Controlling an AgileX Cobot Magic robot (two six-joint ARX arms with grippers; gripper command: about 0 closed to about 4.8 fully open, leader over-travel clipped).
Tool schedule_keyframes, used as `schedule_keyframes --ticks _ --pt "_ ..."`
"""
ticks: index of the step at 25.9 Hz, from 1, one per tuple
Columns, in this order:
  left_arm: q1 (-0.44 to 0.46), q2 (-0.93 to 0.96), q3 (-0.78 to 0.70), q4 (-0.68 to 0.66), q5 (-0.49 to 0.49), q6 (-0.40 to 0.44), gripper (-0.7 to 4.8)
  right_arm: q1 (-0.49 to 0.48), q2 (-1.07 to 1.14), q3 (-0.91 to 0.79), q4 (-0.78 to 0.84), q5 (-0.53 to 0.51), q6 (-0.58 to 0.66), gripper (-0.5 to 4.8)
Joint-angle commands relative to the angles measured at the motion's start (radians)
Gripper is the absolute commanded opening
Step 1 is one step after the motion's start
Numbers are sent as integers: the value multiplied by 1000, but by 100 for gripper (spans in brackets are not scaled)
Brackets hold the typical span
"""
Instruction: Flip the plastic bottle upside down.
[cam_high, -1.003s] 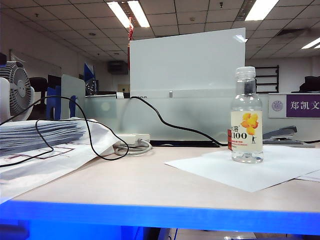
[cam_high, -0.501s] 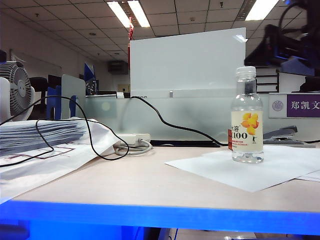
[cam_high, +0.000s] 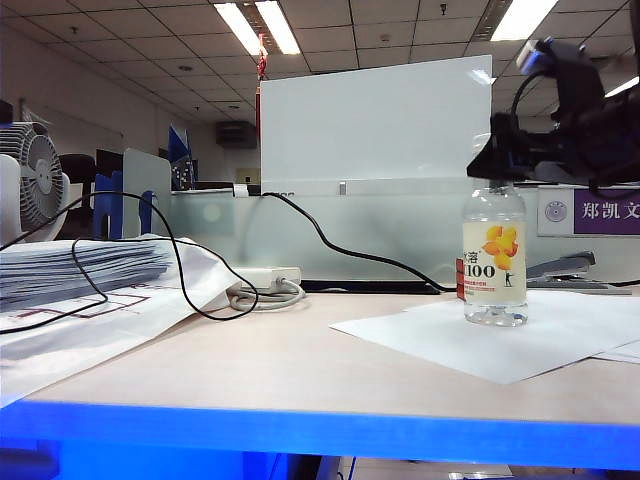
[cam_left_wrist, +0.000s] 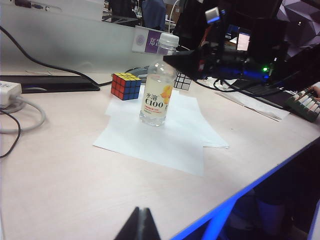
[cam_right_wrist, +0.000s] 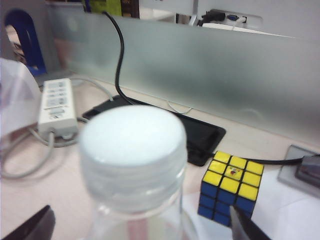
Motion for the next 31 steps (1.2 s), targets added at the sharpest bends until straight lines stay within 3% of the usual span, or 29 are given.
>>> schedule_keyframes --ticks 1,16,17,19,20,26,29,31 --pt "0 -2 1 16 3 2 -1 2 31 38 24 1 -26 479" --pt "0 -2 1 27 -1 2 -2 56 108 151 -22 6 -34 478" --pt "0 -2 2 28 -1 2 -1 60 108 151 -23 7 -34 447" --pt "0 -2 2 28 -1 2 -2 65 108 151 -38 36 -34 311" --pt "0 -2 2 29 -1 2 -2 67 108 151 -46 55 -34 276" --pt "0 -2 2 35 -1 2 -1 69 108 151 -71 81 -34 193" --pt "0 -2 2 35 -1 2 -2 69 108 151 -71 81 -34 -16" --pt "0 -2 2 35 -1 2 -2 69 108 151 -71 81 -33 -2"
